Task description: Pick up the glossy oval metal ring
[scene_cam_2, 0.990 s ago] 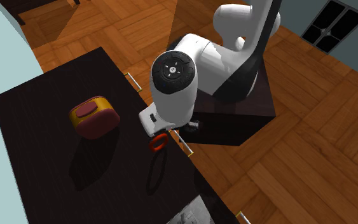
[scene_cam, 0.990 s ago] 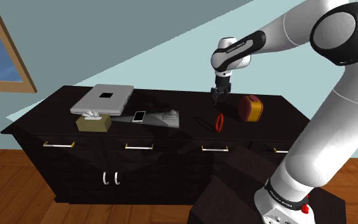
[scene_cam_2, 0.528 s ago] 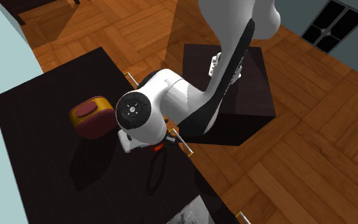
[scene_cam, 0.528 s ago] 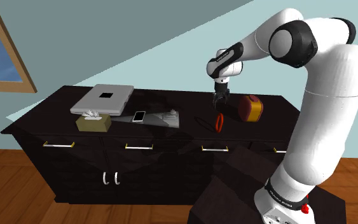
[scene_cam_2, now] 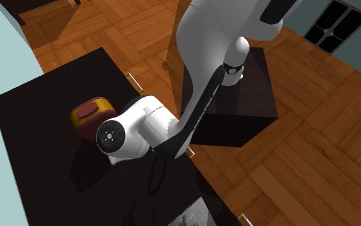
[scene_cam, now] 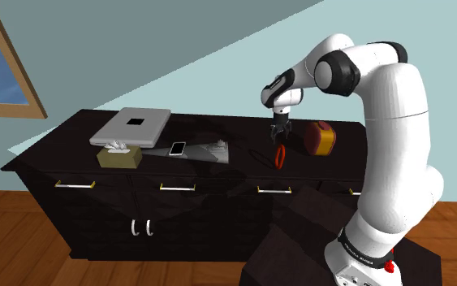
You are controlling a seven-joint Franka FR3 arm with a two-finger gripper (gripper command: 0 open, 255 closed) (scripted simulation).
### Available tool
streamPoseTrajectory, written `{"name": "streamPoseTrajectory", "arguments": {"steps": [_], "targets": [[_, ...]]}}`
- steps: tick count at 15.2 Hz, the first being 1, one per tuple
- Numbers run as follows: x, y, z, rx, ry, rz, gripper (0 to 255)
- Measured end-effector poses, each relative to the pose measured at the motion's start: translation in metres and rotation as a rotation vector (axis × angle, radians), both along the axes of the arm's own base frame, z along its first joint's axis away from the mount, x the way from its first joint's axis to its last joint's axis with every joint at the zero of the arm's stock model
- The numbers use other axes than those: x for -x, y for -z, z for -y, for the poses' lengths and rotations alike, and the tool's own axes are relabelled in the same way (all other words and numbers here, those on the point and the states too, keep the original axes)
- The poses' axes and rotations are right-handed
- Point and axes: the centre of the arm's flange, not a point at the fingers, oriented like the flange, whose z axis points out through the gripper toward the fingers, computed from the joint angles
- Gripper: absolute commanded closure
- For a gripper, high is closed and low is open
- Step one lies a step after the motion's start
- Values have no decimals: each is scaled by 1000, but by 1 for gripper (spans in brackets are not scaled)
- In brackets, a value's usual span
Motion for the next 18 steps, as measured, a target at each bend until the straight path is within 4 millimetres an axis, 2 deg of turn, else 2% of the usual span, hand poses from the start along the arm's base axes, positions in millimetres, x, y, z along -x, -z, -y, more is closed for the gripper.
{"name": "streamPoseTrajectory", "arguments": {"steps": [6, 7, 18], "targets": [[1, 29, 0, -1, 1, -1, 0], [1, 30, 0, 0, 1, -1, 255], [0, 28, 1, 0, 1, 0, 255]]}}
